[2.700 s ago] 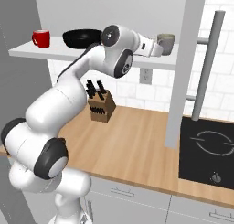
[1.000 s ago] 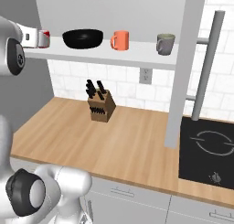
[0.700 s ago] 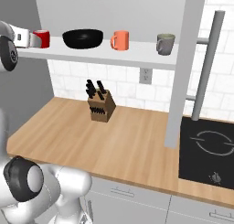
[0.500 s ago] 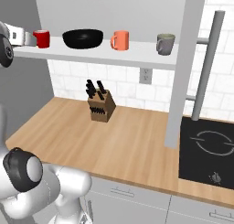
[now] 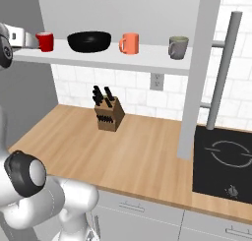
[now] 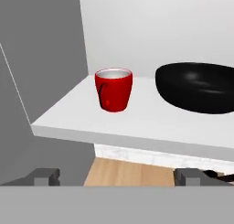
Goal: Gather all objects into one cabinet and sort the glasses and bowls to opposite sides.
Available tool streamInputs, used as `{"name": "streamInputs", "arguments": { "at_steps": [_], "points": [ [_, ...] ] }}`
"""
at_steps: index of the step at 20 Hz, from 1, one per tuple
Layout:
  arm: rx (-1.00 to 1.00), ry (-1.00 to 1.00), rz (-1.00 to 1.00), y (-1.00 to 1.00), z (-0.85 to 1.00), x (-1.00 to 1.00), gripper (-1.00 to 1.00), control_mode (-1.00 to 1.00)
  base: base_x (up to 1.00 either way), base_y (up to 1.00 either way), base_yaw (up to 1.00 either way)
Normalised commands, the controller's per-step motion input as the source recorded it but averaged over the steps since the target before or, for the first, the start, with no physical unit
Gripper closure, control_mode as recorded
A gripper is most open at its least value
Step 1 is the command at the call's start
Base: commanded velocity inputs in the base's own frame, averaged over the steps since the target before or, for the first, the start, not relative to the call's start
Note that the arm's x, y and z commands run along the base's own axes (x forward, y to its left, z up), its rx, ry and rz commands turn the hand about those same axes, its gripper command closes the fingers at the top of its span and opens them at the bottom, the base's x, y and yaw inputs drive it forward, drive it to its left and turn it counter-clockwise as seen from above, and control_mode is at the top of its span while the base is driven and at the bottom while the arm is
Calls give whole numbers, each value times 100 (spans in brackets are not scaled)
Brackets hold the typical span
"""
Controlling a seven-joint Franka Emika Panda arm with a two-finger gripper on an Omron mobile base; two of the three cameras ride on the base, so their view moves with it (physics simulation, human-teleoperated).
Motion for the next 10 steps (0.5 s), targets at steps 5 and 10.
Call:
{"name": "streamInputs", "arguments": {
  "at_steps": [5, 10],
  "points": [
    [-5, 0, 0, 13, -27, 31, -100, -100, 0, 0, 0],
    [0, 4, 0, 19, -10, 44, -100, -100, 0, 0, 0]
  ]
}}
